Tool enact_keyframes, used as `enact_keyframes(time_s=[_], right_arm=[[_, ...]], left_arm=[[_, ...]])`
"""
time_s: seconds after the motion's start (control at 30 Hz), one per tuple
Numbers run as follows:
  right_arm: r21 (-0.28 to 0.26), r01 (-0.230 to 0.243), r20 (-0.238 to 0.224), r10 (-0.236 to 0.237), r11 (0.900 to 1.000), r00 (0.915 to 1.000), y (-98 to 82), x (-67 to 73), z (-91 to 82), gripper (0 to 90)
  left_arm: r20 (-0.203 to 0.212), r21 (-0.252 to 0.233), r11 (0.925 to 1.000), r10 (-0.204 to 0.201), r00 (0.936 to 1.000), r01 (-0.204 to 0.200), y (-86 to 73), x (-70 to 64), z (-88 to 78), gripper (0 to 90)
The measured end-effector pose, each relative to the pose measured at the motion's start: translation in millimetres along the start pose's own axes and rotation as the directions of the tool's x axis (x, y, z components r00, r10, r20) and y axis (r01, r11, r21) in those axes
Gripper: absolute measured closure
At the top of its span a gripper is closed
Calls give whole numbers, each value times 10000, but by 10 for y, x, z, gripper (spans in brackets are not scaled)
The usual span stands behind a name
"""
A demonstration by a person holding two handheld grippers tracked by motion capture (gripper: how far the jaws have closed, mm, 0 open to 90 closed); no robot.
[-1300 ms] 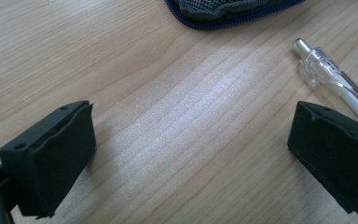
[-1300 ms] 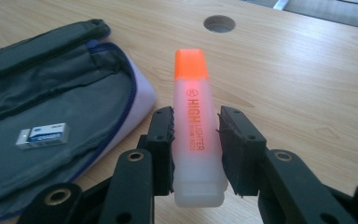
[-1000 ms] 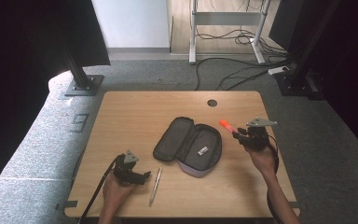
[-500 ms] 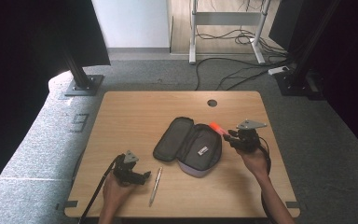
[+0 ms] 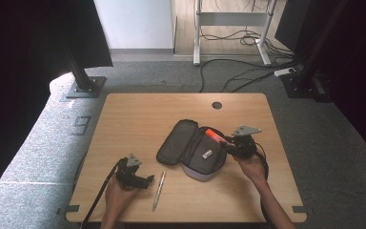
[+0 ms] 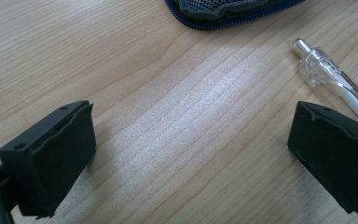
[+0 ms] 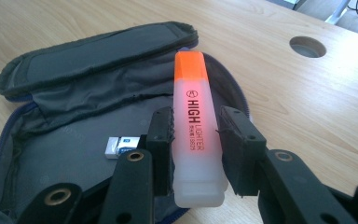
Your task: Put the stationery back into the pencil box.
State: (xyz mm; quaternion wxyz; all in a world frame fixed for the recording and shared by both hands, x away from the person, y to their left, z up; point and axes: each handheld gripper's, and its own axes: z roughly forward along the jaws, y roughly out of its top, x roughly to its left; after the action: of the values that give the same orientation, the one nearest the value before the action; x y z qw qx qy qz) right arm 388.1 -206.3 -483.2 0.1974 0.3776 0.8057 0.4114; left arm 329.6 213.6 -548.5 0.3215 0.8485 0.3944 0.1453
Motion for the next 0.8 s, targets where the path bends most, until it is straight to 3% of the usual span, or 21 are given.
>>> enact_keyframes(time_s=[0.8], right_arm=[[638,171,-1,-171,9978,9999,-182,145,373,652]], left_arm=[[0,0,10000,-1,10000,1,0,0,0,5]])
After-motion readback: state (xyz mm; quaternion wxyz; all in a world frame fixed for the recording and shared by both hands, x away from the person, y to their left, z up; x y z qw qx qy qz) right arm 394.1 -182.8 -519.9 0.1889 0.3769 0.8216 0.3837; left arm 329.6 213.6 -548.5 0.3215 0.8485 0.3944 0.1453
